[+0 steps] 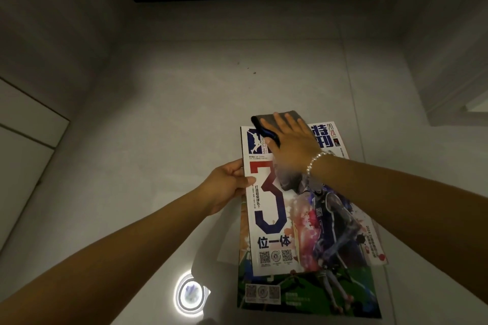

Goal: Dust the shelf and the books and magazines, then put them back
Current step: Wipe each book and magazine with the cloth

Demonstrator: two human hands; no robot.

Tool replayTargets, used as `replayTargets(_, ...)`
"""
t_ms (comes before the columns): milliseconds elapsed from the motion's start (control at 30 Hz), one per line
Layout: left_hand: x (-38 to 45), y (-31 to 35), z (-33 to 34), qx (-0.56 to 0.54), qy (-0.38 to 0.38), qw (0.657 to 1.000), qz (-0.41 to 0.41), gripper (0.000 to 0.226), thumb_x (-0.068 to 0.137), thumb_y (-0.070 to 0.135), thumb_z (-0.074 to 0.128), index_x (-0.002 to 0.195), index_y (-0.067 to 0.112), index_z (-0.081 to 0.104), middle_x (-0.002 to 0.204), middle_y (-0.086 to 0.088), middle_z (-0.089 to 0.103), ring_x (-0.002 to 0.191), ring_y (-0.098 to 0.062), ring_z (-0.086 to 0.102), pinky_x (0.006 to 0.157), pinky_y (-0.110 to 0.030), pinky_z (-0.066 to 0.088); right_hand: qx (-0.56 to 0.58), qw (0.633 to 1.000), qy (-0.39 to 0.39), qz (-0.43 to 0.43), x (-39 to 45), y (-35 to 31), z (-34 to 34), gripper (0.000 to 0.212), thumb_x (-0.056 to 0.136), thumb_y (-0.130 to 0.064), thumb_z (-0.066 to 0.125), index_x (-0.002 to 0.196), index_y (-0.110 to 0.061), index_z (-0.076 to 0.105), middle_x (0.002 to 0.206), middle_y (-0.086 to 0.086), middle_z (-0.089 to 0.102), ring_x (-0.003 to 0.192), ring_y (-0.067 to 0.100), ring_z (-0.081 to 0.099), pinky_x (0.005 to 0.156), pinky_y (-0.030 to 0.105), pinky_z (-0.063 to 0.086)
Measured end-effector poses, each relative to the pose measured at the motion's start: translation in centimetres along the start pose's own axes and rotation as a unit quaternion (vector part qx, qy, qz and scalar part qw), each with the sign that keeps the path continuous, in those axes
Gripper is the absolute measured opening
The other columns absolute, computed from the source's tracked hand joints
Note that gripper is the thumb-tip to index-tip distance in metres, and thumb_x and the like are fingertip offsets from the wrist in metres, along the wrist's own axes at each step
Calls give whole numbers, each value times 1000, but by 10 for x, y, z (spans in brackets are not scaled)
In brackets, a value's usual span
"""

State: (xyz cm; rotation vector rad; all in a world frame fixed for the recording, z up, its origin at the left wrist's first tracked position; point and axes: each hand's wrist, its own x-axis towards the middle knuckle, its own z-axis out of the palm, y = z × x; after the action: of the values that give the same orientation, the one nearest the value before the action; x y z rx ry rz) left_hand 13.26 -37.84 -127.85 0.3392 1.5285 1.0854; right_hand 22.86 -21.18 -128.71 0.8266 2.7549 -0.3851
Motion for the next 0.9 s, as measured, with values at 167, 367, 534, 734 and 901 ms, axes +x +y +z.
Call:
replayTargets(167,-1,3,0,5,3,1000,-2,41,91,0,57,130,15,57,109,-4,72,90,-19,72,63,-27,57,-10,998,62,-20,-24,16,17,55,103,-41,22,143,-38,-15,158,0,-10,145,22,-13,109,33,-20)
replayTargets(367,-5,9,2,2,-1,1000,-10,38,91,-1,57,125,15,59,101,-1,73,85,-16,72,62,-27,58,93,989,59,-101,-64,28,23,57,99,-23,44,146,-38,14,147,-18,-2,142,7,-9,103,18,-25)
replayTargets(534,-12,25,2,-21,-45,999,0,31,92,2,55,120,15,62,106,-7,72,95,-20,70,73,-29,58,247,968,22,24,-94,-1,-4,40,101,-30,37,141,-22,41,142,-2,41,134,16,27,109,31,19)
replayTargets(734,-21,40,18,-47,-64,997,18,34,99,31,43,117,10,63,100,-6,69,89,-17,68,75,-29,56,474,871,-48,118,-98,-27,-42,40,101,-40,34,109,-10,59,100,17,60,95,23,59,79,25,44)
replayTargets(901,-28,49,33,-23,-90,995,45,41,101,35,35,134,18,54,122,-4,62,111,-19,61,91,-30,53,547,833,-11,77,-105,-20,-49,26,90,-44,54,91,-22,68,88,1,70,85,15,66,76,21,50)
